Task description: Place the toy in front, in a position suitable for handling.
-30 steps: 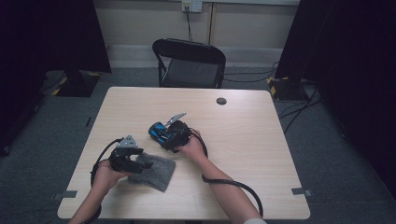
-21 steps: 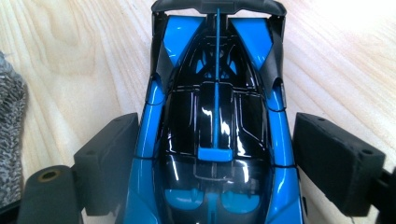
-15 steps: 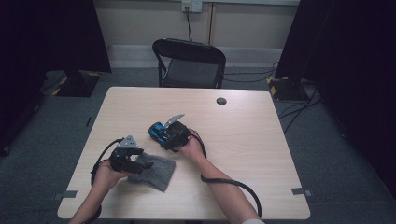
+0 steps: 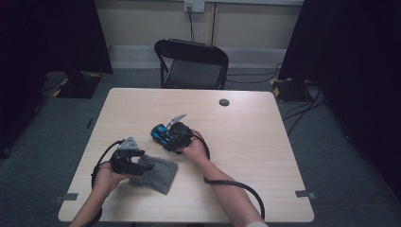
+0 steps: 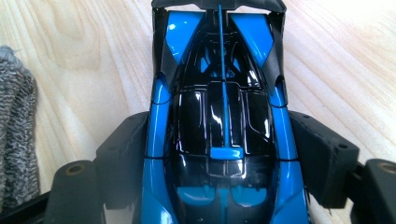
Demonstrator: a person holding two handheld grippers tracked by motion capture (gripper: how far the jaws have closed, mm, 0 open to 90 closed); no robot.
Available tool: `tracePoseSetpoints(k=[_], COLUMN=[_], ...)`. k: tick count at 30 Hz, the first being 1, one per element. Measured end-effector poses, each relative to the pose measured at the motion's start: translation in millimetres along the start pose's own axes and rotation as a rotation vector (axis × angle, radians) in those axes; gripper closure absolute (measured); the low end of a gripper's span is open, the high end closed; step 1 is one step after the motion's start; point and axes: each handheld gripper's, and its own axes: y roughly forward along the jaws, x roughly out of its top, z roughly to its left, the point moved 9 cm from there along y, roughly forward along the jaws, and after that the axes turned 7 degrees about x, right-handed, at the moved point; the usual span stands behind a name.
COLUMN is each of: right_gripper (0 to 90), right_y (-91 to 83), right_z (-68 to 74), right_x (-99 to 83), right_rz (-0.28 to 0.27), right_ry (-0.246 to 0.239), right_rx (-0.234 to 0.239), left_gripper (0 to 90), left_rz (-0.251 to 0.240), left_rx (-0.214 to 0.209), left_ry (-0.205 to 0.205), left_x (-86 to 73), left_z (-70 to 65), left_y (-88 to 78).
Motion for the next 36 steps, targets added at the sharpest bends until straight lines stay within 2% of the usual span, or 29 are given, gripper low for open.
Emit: tracePoseSetpoints(k=[13, 20, 22, 27, 32, 36], right_gripper=[26.0, 25.8, 25.8, 25.1, 17.0, 15.8], right_y=[-10.3, -6.4, -5.6, -5.4, -3.7, -3.8], right_z=[-4.3, -5.2, -5.2, -5.0, -7.4, -7.6], right_x=[1.4, -4.8, -6.2, -6.4, -7.5, -6.9], right_rz=[0.002, -0.003, -0.007, 0.001, -0.005, -0.007], right_ry=[0.008, 0.019, 0.005, 0.009, 0.012, 0.002], right_rx=[-0.007, -0.010, -0.019, -0.018, -0.040, -0.046], left_gripper=[25.7, 25.8, 25.8, 25.8, 25.8, 25.8], left_rz=[-0.003, -0.007, -0.003, -0.005, -0.008, -0.008], left_rx=[0.001, 0.003, 0.000, 0.001, 0.007, 0.003], left_ry=[-0.004, -0.005, -0.009, -0.006, -0.001, -0.005], left_x=[0.8, 1.5, 0.8, 1.4, 2.0, 2.3], left_z=[1.4, 1.3, 1.1, 1.1, 1.7, 1.1], left_y=[0.0, -0.3, -0.4, 0.0, 0.1, 0.8])
